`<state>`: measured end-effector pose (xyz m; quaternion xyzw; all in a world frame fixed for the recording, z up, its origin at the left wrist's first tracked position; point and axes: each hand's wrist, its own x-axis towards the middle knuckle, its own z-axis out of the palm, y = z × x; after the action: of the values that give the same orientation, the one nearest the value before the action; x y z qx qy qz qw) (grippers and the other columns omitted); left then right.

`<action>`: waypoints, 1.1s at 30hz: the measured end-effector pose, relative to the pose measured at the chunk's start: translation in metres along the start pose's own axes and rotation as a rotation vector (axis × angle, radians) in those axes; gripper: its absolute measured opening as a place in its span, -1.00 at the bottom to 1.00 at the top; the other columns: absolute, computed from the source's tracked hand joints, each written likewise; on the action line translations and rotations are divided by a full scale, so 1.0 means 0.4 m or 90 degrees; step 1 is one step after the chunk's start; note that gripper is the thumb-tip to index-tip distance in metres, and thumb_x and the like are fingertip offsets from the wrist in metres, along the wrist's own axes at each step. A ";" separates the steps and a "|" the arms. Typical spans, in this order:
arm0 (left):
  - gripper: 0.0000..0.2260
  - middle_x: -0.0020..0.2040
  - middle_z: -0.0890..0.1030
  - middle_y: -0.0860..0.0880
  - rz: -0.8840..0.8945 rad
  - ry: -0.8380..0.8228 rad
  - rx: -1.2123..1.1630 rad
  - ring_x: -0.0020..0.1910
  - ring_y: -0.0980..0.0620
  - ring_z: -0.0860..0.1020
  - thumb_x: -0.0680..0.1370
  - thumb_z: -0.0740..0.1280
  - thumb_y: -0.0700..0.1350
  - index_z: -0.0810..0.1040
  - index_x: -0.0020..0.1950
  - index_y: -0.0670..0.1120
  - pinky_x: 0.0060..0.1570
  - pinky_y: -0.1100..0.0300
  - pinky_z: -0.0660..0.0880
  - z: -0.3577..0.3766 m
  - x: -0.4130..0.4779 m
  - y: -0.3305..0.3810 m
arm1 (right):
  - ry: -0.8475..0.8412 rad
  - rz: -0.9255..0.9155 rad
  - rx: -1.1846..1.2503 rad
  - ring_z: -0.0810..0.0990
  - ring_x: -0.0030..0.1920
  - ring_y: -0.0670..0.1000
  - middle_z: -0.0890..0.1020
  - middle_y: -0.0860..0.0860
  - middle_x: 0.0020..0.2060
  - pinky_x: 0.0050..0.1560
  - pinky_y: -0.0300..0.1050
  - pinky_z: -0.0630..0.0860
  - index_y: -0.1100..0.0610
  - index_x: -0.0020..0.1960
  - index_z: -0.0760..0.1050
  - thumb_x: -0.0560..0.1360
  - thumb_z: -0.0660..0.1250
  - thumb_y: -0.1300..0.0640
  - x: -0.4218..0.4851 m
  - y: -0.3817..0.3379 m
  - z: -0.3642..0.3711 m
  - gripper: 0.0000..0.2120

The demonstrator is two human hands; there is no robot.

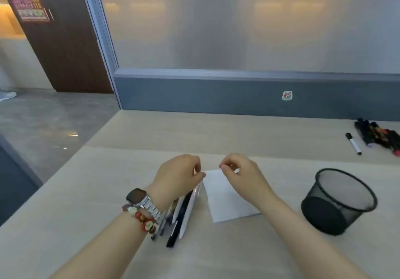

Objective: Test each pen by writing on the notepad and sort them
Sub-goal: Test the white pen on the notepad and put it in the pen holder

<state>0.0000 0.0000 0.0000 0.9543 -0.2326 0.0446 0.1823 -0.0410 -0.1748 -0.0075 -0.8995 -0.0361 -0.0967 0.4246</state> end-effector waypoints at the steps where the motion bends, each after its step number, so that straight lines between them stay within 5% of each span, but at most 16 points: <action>1: -0.83 -0.24 0.49 0.07 0.002 0.003 0.033 -0.24 0.05 0.45 0.48 0.25 0.10 0.43 -0.20 0.02 -0.41 0.23 0.24 0.016 -0.012 -0.001 | 0.012 -0.008 -0.003 0.54 -0.13 -0.02 0.59 0.00 -0.16 -0.10 -0.11 0.46 0.08 -0.19 0.52 0.48 0.24 0.17 -0.012 0.012 0.014 -0.89; 6: -0.76 -0.25 0.47 0.01 -0.026 0.001 0.090 -0.23 -0.04 0.47 0.49 0.22 0.09 0.38 -0.26 -0.05 -0.38 0.18 0.28 0.078 -0.054 -0.014 | 0.083 -0.032 0.008 0.53 -0.16 -0.01 0.60 -0.01 -0.18 -0.20 -0.35 0.35 0.12 -0.21 0.51 0.46 0.25 0.22 -0.042 0.050 0.062 -0.89; 10: -0.75 -0.09 0.56 -0.08 -0.031 0.012 0.128 -0.10 -0.10 0.52 0.50 0.19 0.08 0.48 -0.17 -0.10 -0.21 0.16 0.37 0.088 -0.055 -0.010 | 0.106 -0.030 0.031 0.52 -0.18 -0.02 0.59 -0.01 -0.16 -0.21 -0.32 0.34 0.12 -0.21 0.50 0.47 0.25 0.23 -0.047 0.046 0.074 -0.89; 13: -0.78 -0.16 0.54 -0.06 -0.027 -0.009 0.103 -0.13 -0.10 0.51 0.44 0.24 0.05 0.49 -0.19 -0.11 -0.26 0.18 0.33 0.086 -0.049 0.009 | 0.141 -0.028 0.035 0.49 -0.24 -0.06 0.59 -0.04 -0.21 -0.28 -0.39 0.31 0.11 -0.24 0.49 0.46 0.24 0.23 -0.046 0.040 0.066 -0.87; 19: -0.78 -0.36 0.48 0.05 -0.075 0.071 -0.190 -0.31 -0.03 0.46 0.43 0.27 0.02 0.35 -0.35 -0.03 -0.33 0.13 0.37 0.038 0.012 0.040 | 0.131 0.012 0.146 0.47 -0.35 -0.08 0.56 -0.05 -0.36 -0.29 -0.24 0.42 0.08 -0.22 0.52 0.48 0.25 0.18 -0.024 0.030 0.012 -0.87; 22: -0.93 -0.28 0.62 -0.01 -0.081 0.053 -0.491 -0.33 -0.02 0.58 0.51 0.23 -0.06 0.39 -0.10 -0.04 -0.39 0.09 0.53 0.023 0.043 0.058 | 0.113 0.021 0.171 0.46 -0.44 -0.15 0.57 -0.02 -0.37 -0.35 -0.26 0.43 0.09 -0.20 0.53 0.50 0.25 0.17 -0.011 0.040 -0.007 -0.87; 24: -0.80 -0.26 0.66 -0.02 -0.053 0.056 -0.620 -0.34 0.01 0.62 0.53 0.25 -0.11 0.33 0.13 0.02 -0.40 0.13 0.56 0.028 0.057 0.063 | 0.109 0.041 0.237 0.44 -0.51 -0.14 0.56 0.00 -0.41 -0.47 -0.31 0.38 0.13 -0.19 0.54 0.50 0.25 0.20 -0.010 0.057 -0.011 -0.87; 26: -0.64 -0.24 0.67 -0.03 -0.019 0.094 -0.667 -0.31 -0.01 0.65 0.54 0.27 -0.13 0.25 0.23 0.17 -0.38 0.12 0.59 0.043 0.071 0.066 | 0.113 0.068 0.291 0.39 -0.55 -0.10 0.53 0.01 -0.46 -0.54 -0.32 0.32 0.17 -0.19 0.54 0.50 0.25 0.23 -0.012 0.079 -0.012 -0.87; 33: -0.59 -0.32 0.66 -0.02 0.017 0.176 -0.742 -0.31 -0.05 0.66 0.53 0.28 -0.16 0.27 0.29 0.17 -0.38 0.15 0.58 0.074 0.100 0.072 | 0.103 0.064 0.304 0.36 -0.58 -0.15 0.47 -0.05 -0.56 -0.56 -0.34 0.28 0.23 -0.17 0.54 0.50 0.25 0.22 0.004 0.094 -0.028 -0.86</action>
<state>0.0223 -0.0517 -0.0115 0.6793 -0.2052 0.0353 0.7037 -0.0354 -0.2075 -0.0288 -0.7636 0.0215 -0.1360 0.6308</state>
